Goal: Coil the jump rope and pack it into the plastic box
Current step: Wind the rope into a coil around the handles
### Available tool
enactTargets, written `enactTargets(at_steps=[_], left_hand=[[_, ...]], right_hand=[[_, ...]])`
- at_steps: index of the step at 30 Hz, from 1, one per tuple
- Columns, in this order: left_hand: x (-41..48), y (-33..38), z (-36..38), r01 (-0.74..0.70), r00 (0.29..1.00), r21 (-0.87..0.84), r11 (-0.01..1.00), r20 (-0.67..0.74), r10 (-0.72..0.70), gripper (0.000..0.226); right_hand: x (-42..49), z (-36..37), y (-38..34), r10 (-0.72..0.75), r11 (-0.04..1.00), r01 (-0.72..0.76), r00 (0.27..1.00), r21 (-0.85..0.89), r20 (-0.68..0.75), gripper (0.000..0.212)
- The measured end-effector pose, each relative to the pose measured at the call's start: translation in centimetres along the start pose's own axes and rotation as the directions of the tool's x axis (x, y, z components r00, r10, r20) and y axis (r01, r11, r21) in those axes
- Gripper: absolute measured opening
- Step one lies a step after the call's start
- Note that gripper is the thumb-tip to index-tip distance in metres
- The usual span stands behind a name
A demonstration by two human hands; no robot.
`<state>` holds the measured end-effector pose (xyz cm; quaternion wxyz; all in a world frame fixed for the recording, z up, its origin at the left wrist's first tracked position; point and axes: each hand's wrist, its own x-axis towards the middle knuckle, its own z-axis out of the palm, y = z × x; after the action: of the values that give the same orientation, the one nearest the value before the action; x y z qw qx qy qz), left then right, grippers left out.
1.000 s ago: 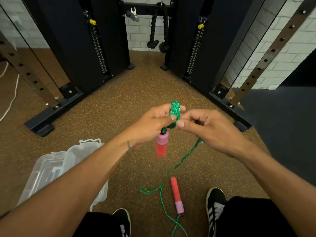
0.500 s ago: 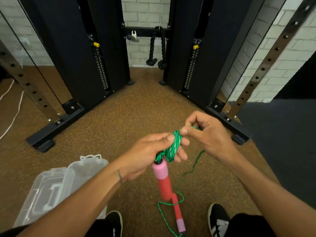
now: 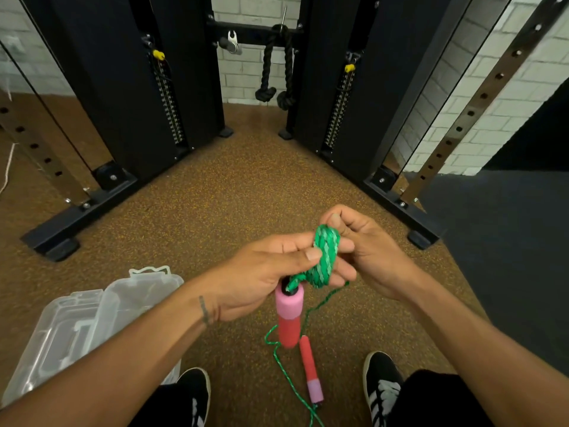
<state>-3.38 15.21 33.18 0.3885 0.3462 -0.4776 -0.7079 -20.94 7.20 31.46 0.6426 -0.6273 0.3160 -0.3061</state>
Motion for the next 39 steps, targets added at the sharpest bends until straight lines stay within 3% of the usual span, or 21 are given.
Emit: enactTargets(at_steps=[2,7,12,16,23,28,33,39], left_hand=[[0.3,-0.1,0.0,-0.048,0.994,-0.026,0.998,-0.096,0.046,0.037],[0.9,-0.9,0.5,-0.097,0.989,-0.036,0.995,-0.113,0.092,0.039],[1.2,0.0,-0.4,-0.141,0.961,0.031,0.990,-0.235,0.144,0.046],[1.4,-0.2,-1.2,-0.097,0.940,0.086,0.992,-0.321,0.119,0.039],[0.7,0.4,-2.3,-0.072,0.949,0.058,0.996,-0.303,0.086,0.039],[0.6,-0.7,-1.4,0.026,0.974,0.311,0.950,-0.224,0.047,0.035],[0.3,-1.3,0.1,0.072,0.981,0.090,0.993,-0.188,-0.054,0.034],[0.0,-1.6,-0.2,0.094,0.993,0.050,0.994,-0.077,-0.090,0.038]], right_hand=[[-0.3,0.2,0.8,0.085,0.996,-0.085,0.996,-0.021,-0.003,0.020],[-1.1,0.8,1.3,0.210,0.978,-0.210,0.977,0.003,-0.042,0.055],[-2.2,2.7,2.4,0.288,0.951,-0.274,0.954,-0.146,0.084,0.027],[-2.4,2.5,1.3,0.235,0.959,-0.211,0.965,-0.189,0.116,0.029],[-2.7,2.3,0.4,0.159,0.888,-0.107,0.984,-0.446,0.080,0.025],[-3.0,1.5,-1.6,-0.006,0.923,0.047,0.994,-0.382,0.107,0.021],[-1.9,-0.4,-2.4,-0.072,0.950,0.082,0.996,-0.301,0.044,0.021],[-0.7,-0.3,-1.9,-0.052,0.971,0.044,0.998,-0.233,-0.029,0.017]])
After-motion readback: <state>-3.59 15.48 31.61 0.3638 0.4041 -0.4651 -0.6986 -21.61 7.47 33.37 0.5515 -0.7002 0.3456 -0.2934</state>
